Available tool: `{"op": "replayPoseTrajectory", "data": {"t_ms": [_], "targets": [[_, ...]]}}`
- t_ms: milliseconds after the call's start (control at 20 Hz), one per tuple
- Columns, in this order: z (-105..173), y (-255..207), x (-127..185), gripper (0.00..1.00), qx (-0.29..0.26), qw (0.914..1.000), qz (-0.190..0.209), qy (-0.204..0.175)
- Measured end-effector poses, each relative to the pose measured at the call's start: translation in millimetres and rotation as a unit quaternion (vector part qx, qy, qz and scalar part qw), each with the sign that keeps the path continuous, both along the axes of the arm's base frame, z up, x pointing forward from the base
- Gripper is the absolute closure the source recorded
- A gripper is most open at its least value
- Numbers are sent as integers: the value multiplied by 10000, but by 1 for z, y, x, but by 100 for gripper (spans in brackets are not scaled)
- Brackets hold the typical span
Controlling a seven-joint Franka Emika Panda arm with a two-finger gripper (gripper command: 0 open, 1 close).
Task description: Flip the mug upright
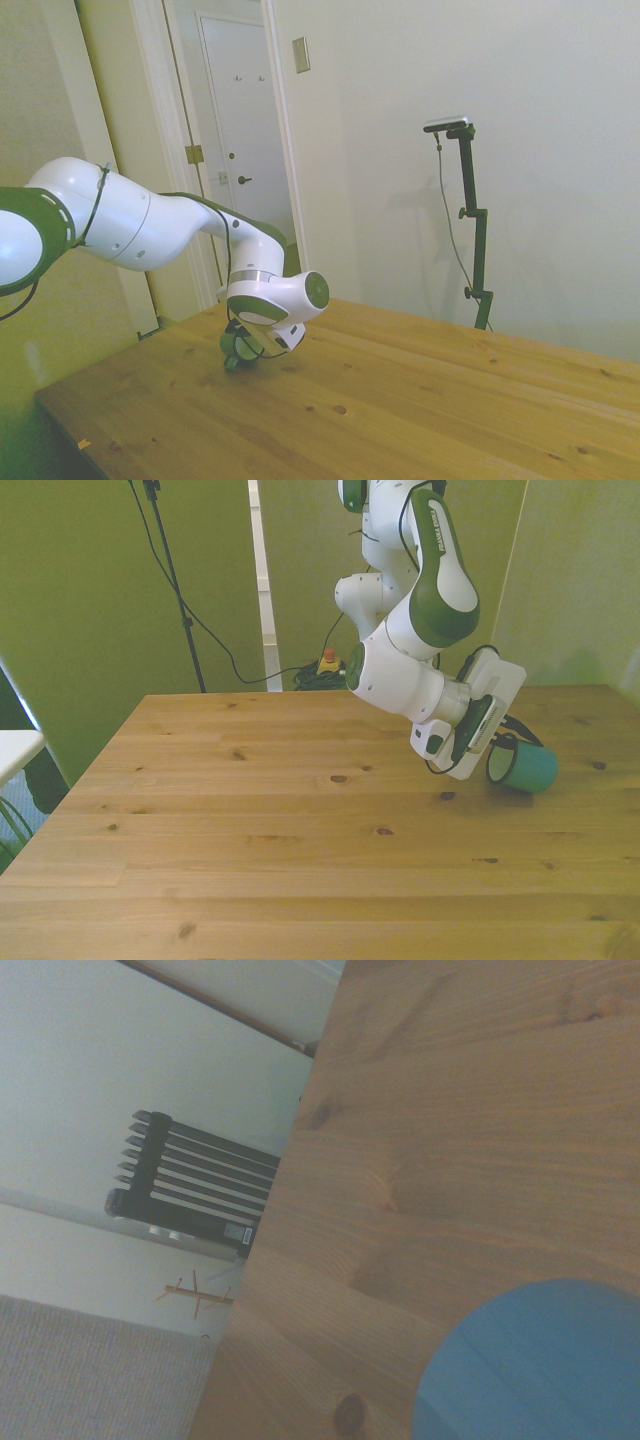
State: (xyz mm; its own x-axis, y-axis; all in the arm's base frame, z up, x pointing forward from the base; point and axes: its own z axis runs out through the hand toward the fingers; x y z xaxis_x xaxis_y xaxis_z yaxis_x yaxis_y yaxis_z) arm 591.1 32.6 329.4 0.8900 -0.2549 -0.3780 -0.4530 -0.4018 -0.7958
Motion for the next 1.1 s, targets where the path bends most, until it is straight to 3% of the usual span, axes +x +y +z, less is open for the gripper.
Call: {"op": "replayPoseTrajectory", "data": {"t_ms": [350, 600, 850, 1100], "targets": [[39, 2, -14, 100, -536, 9974, -234, -421], [65, 2, -40, 100, -1399, 9868, -493, -653], [79, -4, -61, 100, -2424, 9635, -833, -767], [87, -12, -84, 100, -3552, 9244, -1202, -704]]}}
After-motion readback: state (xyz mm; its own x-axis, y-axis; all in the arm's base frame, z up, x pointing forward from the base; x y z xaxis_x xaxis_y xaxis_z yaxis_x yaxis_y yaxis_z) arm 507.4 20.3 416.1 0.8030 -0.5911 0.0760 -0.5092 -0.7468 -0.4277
